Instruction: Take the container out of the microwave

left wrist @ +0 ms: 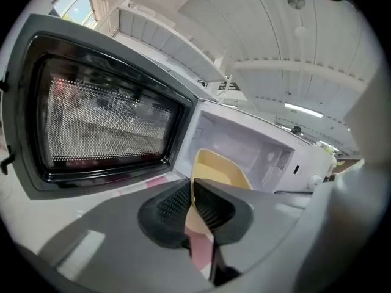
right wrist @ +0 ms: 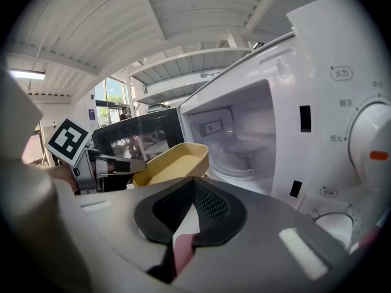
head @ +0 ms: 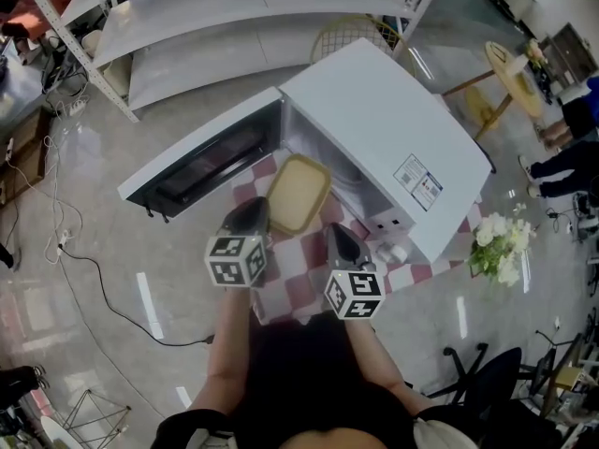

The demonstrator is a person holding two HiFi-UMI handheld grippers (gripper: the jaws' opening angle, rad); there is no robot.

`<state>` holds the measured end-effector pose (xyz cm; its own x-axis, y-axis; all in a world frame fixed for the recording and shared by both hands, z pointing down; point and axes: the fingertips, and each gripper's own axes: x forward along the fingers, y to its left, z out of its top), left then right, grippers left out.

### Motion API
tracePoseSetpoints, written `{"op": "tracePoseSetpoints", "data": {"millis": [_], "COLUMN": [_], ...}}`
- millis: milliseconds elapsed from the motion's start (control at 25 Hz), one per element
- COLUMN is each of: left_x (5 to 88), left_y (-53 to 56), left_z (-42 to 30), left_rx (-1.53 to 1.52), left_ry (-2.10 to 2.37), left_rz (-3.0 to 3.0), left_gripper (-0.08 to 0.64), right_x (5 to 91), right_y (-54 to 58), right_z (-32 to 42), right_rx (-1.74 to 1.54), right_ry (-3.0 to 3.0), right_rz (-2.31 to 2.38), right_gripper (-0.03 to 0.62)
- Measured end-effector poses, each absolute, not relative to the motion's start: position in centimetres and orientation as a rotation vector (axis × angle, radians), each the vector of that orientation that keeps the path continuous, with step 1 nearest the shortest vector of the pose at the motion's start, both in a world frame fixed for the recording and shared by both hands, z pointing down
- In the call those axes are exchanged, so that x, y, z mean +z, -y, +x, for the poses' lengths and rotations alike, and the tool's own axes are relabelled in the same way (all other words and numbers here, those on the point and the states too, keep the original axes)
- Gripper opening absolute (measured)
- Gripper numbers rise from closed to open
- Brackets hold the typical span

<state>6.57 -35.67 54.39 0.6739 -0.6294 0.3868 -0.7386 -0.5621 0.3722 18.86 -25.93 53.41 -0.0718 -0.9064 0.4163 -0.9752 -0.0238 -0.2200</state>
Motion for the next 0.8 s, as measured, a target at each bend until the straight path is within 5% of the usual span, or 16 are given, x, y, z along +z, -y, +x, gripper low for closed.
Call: {"op": "tracePoseSetpoints", "data": {"millis": [800], "left_x": [54.6], "left_y": [33.0], "left_z": [1.7], "left_rx": [0.190], "left_ry": [1.285], "left_rz": [2.187], "left_gripper": [0.029], "right_x": [53.0], "right_y": [26.7], "right_z": [17.2], "right_rx": [0.671], "right_ry": [2.208], "right_rz": [1.804], "right_gripper": [0.000]}}
